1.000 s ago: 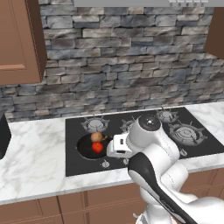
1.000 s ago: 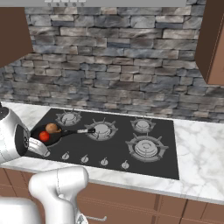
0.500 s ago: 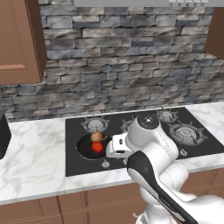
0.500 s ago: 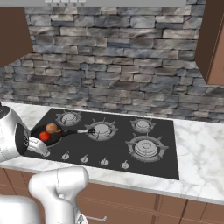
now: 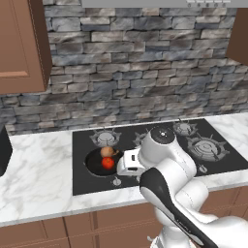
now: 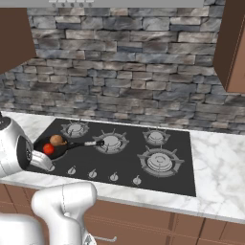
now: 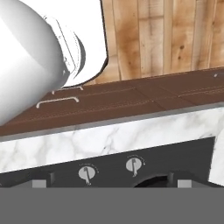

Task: Place the pan on the front left burner on the stove. Then place the tomato and the onion in the pan and turn on the front left burner.

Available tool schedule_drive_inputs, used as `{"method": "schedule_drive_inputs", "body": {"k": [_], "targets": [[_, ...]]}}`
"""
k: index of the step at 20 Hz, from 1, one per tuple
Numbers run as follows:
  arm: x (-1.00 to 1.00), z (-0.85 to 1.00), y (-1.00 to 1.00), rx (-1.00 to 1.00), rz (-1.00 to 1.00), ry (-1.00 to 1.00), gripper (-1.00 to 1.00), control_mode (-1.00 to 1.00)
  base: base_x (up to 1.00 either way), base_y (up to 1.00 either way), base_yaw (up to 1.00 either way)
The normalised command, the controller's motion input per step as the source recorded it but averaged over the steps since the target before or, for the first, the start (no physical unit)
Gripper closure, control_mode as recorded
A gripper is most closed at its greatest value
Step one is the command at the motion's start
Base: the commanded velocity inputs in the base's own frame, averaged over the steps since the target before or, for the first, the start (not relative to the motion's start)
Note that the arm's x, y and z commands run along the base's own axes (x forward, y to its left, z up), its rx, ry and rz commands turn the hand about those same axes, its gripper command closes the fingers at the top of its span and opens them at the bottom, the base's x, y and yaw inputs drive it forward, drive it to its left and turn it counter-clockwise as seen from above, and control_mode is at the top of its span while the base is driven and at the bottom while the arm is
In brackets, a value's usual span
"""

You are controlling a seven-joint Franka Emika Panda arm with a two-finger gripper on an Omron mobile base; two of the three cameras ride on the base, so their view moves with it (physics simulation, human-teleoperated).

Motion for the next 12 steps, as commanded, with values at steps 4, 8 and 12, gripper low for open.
{"method": "schedule_drive_inputs", "body": {"k": [4, 8, 12], "targets": [[0.00, -0.23, 0.00, 0.00, 0.00, 0.00, -1.00, -1.00, 0.00, 0.00, 0.00], [0.00, -0.13, 0.00, 0.00, 0.00, 0.00, -1.00, -1.00, 0.00, 0.00, 0.00], [0.02, -0.15, 0.00, 0.00, 0.00, 0.00, -1.00, -1.00, 0.00, 0.00, 0.00]]}}
